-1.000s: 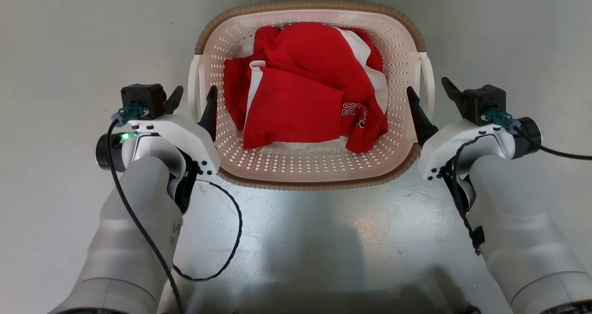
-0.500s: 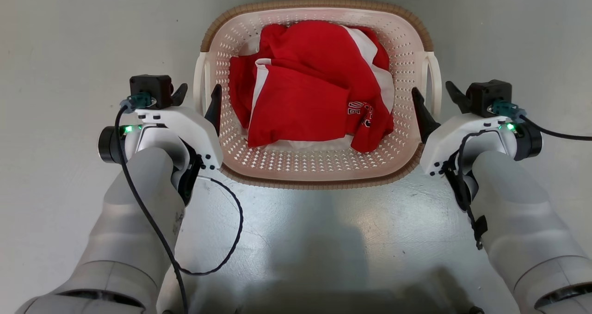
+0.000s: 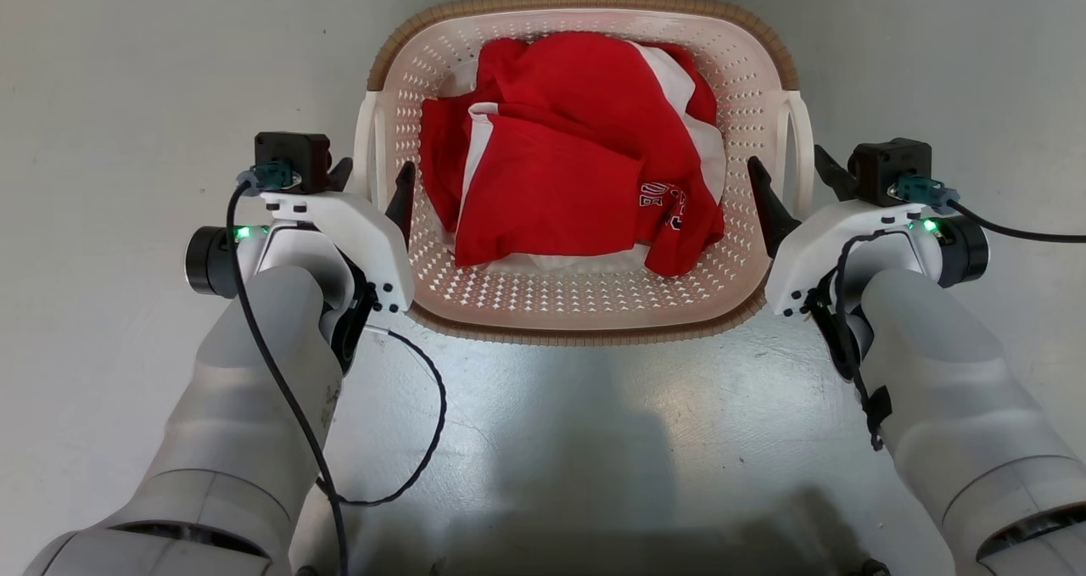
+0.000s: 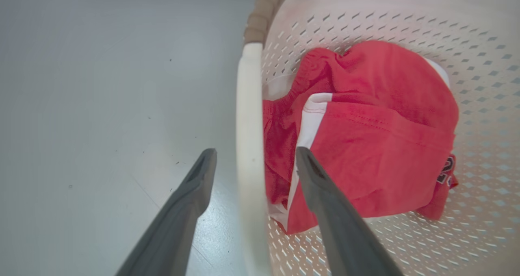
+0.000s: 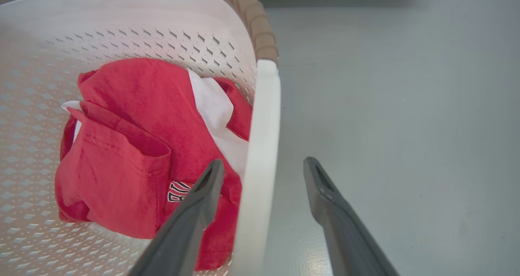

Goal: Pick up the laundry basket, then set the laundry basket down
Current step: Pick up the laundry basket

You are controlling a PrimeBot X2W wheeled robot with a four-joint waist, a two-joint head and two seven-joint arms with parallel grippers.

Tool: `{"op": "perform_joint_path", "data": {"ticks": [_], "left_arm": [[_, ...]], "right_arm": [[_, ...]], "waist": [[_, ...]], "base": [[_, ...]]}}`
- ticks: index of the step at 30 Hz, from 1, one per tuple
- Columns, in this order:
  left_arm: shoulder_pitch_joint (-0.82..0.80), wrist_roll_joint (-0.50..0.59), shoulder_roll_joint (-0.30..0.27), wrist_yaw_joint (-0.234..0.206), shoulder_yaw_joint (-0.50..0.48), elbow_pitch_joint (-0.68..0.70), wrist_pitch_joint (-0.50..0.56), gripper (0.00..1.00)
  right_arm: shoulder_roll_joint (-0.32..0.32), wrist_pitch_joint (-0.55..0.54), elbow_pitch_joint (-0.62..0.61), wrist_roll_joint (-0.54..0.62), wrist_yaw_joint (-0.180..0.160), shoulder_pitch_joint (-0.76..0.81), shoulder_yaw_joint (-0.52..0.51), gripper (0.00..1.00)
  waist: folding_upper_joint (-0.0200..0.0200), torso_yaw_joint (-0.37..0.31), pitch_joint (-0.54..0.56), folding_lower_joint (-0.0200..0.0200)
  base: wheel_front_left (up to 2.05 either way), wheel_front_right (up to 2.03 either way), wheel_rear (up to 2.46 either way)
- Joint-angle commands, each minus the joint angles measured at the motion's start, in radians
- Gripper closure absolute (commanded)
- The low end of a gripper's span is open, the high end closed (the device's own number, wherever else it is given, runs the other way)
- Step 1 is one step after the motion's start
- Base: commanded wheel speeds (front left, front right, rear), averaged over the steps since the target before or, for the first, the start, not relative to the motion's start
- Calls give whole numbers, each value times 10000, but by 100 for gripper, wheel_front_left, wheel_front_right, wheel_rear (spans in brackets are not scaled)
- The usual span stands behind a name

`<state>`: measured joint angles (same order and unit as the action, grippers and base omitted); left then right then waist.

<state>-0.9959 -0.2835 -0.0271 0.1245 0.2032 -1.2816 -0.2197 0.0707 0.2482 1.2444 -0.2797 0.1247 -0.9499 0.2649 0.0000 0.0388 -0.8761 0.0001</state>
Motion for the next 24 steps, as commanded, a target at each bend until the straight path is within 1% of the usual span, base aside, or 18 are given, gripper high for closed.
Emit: {"op": "perform_joint_path", "data": {"ticks": [1,15,16,17,18,19,21,24], "left_arm": [[60,27,-278,16,-81,19,44,0],[-79,-67,-266,-113,156,-55,89,0],[-78,-65,-264,-138,181,-58,94,10],[-72,-37,-263,-173,234,-62,135,57],[-59,-19,-262,-197,275,-64,151,57],[-41,-25,-262,-249,286,-67,137,100],[3,-101,-260,-331,257,-72,240,100],[18,-91,-256,-333,359,-77,348,100]], "right_arm": [[-204,136,1,-134,60,225,242,0],[-204,136,14,-741,60,176,848,0],[-204,94,24,-786,60,209,983,68],[-204,29,-8,-868,60,251,1139,100],[-204,-61,-7,-991,60,279,1228,100],[-204,-110,-2,-1093,60,286,1299,100],[-204,-238,74,-1147,60,255,1437,100],[-204,-559,162,-1274,60,203,1611,100]], "waist": [[0,-16,5,-1],[0,-29,47,-1],[0,-7,65,-1],[0,11,87,-1],[0,14,113,-1],[0,12,142,-1],[0,0,210,-1],[0,-8,338,-1]], "base": [[0,0,0],[0,0,0],[0,0,0],[0,0,0],[0,0,0],[0,0,0],[0,0,0],[0,0,0]]}}
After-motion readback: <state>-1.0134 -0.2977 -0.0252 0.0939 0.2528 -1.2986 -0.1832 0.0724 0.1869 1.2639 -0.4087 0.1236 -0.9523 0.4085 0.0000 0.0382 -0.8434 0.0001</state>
